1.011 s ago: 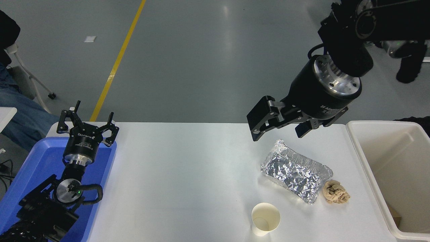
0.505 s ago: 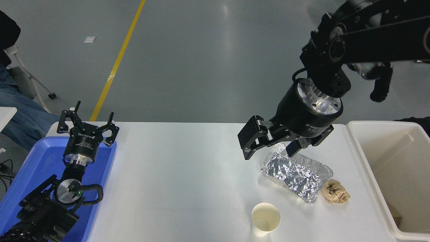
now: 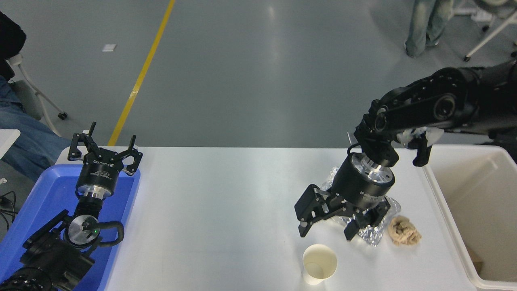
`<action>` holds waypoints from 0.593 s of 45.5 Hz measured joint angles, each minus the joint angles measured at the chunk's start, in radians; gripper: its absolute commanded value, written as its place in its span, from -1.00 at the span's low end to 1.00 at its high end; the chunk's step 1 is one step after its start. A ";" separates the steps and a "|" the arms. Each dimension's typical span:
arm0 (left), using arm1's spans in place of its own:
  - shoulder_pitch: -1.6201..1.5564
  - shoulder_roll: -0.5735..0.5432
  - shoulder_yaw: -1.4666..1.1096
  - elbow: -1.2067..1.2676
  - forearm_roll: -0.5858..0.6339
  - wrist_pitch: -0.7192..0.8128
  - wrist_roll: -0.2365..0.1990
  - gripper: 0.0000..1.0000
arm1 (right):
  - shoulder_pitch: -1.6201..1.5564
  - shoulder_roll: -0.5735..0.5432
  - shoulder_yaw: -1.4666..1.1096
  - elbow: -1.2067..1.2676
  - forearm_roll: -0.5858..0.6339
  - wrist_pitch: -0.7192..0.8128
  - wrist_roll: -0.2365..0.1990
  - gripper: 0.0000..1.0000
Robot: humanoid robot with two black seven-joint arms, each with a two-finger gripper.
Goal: Pick up paper cup place in dustbin
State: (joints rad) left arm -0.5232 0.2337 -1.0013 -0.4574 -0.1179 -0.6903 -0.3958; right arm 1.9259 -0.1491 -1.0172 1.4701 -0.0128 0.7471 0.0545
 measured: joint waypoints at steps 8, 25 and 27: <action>0.000 0.001 0.001 0.000 0.000 0.000 0.000 1.00 | -0.162 -0.030 0.048 -0.068 -0.105 -0.080 0.001 1.00; 0.000 0.001 0.001 0.000 0.000 0.000 0.000 1.00 | -0.413 -0.066 0.118 -0.214 -0.320 -0.206 0.002 0.41; 0.000 0.001 0.001 0.000 0.000 0.000 0.000 1.00 | -0.435 -0.071 0.126 -0.226 -0.338 -0.212 0.002 -0.01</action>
State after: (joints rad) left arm -0.5231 0.2346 -1.0002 -0.4573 -0.1182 -0.6903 -0.3958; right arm 1.4905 -0.2198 -0.8914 1.2444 -0.3504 0.5349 0.0564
